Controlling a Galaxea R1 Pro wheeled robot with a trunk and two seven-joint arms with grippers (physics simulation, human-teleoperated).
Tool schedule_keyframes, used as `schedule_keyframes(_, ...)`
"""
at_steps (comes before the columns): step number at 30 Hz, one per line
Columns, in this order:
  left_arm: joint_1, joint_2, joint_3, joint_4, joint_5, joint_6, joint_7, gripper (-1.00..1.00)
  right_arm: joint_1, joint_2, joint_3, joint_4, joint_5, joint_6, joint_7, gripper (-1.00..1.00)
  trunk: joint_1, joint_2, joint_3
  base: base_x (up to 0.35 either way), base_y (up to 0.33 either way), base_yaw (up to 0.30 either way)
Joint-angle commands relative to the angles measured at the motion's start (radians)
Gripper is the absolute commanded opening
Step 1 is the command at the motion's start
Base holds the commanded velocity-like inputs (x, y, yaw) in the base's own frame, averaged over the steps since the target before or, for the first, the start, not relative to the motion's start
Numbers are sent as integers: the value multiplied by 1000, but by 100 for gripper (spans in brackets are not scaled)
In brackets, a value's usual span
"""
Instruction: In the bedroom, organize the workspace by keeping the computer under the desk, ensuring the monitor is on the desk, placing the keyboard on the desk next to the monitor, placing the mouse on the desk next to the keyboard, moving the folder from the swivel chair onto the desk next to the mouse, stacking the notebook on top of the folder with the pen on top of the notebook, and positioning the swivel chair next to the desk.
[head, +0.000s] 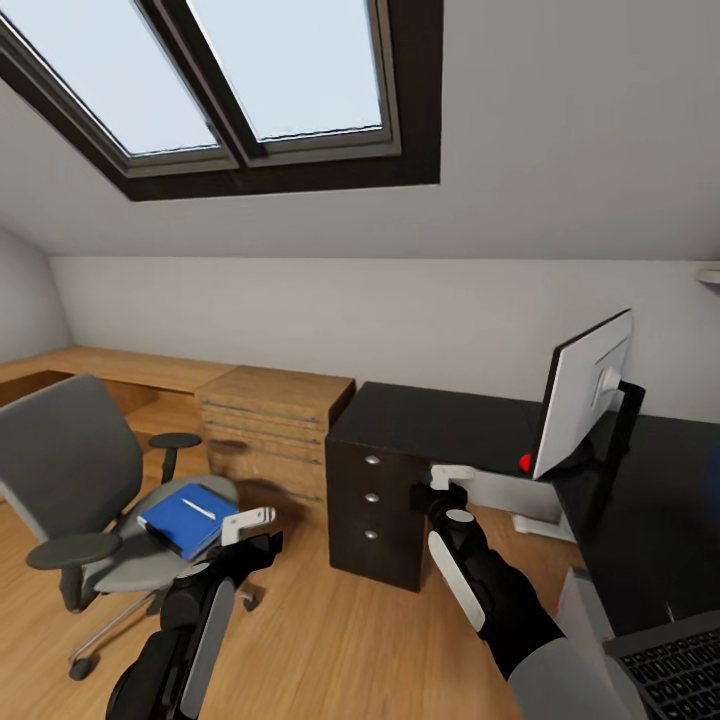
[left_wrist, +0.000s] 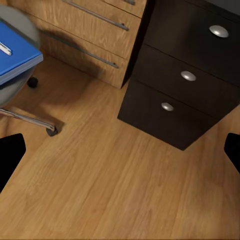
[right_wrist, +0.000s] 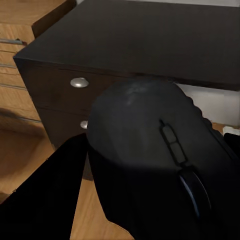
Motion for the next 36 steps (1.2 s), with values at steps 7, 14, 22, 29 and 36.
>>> schedule_keyframes(7, -1, -1, 1, -1, 11, 4, 7, 100, -1, -2, 40, -1, -8, 1, -9, -100, 1, -1, -1, 326, 0, 0)
schedule_keyframes(14, -1, -1, 1, -1, 11, 4, 7, 100, -1, -2, 51, -1, -7, -4, -9, -100, 1, -1, -1, 326, 0, 0)
schedule_keyframes(22, -1, -1, 1, -1, 11, 4, 7, 100, -1, -2, 51, -1, -7, -4, -9, -100, 1, -1, -1, 326, 0, 0)
schedule_keyframes(29, -1, -1, 1, -1, 11, 4, 7, 100, -1, -2, 52, -2, -7, -4, -9, -100, 1, -1, -1, 326, 0, 0)
schedule_keyframes(36, -1, -1, 1, -1, 11, 4, 7, 100, -1, -1, 51, -1, -6, -4, -10, -100, 1, -1, -1, 326, 0, 0)
